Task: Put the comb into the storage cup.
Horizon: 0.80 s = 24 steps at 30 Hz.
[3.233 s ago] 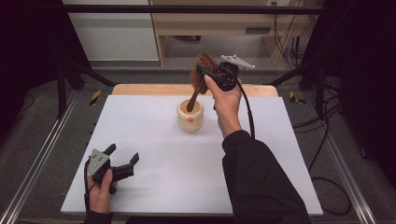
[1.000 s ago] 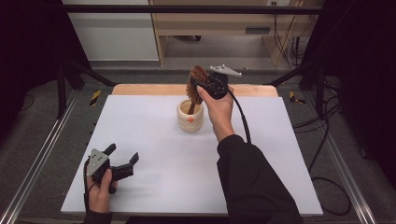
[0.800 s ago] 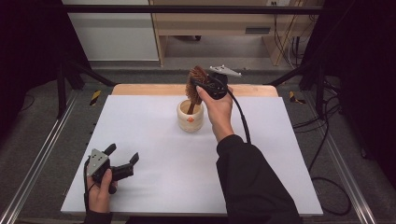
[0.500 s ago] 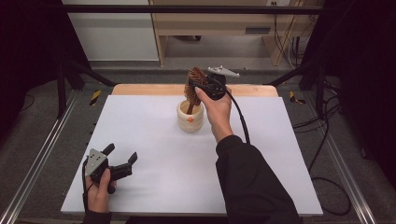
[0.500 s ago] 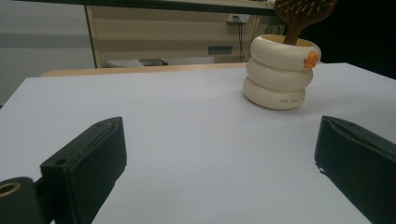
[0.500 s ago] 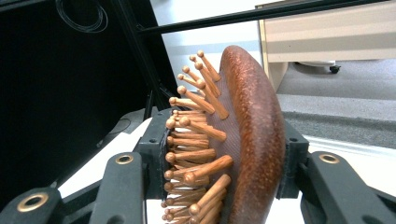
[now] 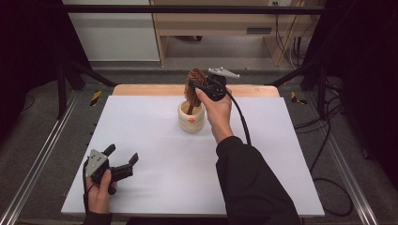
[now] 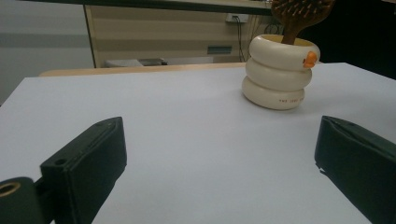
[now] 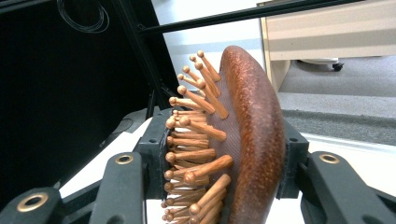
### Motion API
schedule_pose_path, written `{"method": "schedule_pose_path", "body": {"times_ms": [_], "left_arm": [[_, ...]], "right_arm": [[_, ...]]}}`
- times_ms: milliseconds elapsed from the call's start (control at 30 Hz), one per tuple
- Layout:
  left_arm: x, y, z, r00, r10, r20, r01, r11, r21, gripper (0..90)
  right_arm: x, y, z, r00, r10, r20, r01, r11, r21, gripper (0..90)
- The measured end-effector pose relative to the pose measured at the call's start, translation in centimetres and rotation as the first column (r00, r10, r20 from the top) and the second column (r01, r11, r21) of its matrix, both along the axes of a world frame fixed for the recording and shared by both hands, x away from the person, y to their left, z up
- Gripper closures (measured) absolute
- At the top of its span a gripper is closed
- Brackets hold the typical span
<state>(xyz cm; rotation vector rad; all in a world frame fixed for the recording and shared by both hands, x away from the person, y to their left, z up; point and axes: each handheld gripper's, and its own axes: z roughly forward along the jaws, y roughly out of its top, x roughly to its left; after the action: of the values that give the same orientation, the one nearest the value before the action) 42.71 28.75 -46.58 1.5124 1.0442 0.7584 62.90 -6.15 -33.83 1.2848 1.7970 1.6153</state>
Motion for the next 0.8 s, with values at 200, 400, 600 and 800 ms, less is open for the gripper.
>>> {"method": "schedule_pose_path", "body": {"times_ms": [200, 400, 600, 800], "left_arm": [[0.0, 0.0, 0.0, 1.0000, -0.001, 0.001, 0.001, 1.0000, -0.002, 2.4], [0.0, 0.0, 0.0, 1.0000, 0.002, 0.003, -0.002, 1.0000, -0.002, 2.5], [-0.1, 0.1, 0.1, 1.0000, 0.003, 0.005, -0.003, 1.0000, -0.001, 2.4], [0.0, 0.0, 0.1, 1.0000, 0.005, 0.007, -0.005, 1.0000, -0.002, 2.4]], "right_arm": [[0.0, -0.3, -0.7, 0.9999, -0.008, -0.013, 0.008, 1.000, 0.017, 50.3], [0.3, -0.6, -1.2, 0.9996, -0.016, -0.025, 0.016, 0.999, 0.028, 50.3], [0.1, -0.4, -1.2, 0.9997, -0.008, -0.022, 0.009, 0.999, 0.036, 50.3], [0.2, -0.1, -1.4, 0.9996, -0.002, -0.029, 0.004, 0.999, 0.042, 50.3]]}}
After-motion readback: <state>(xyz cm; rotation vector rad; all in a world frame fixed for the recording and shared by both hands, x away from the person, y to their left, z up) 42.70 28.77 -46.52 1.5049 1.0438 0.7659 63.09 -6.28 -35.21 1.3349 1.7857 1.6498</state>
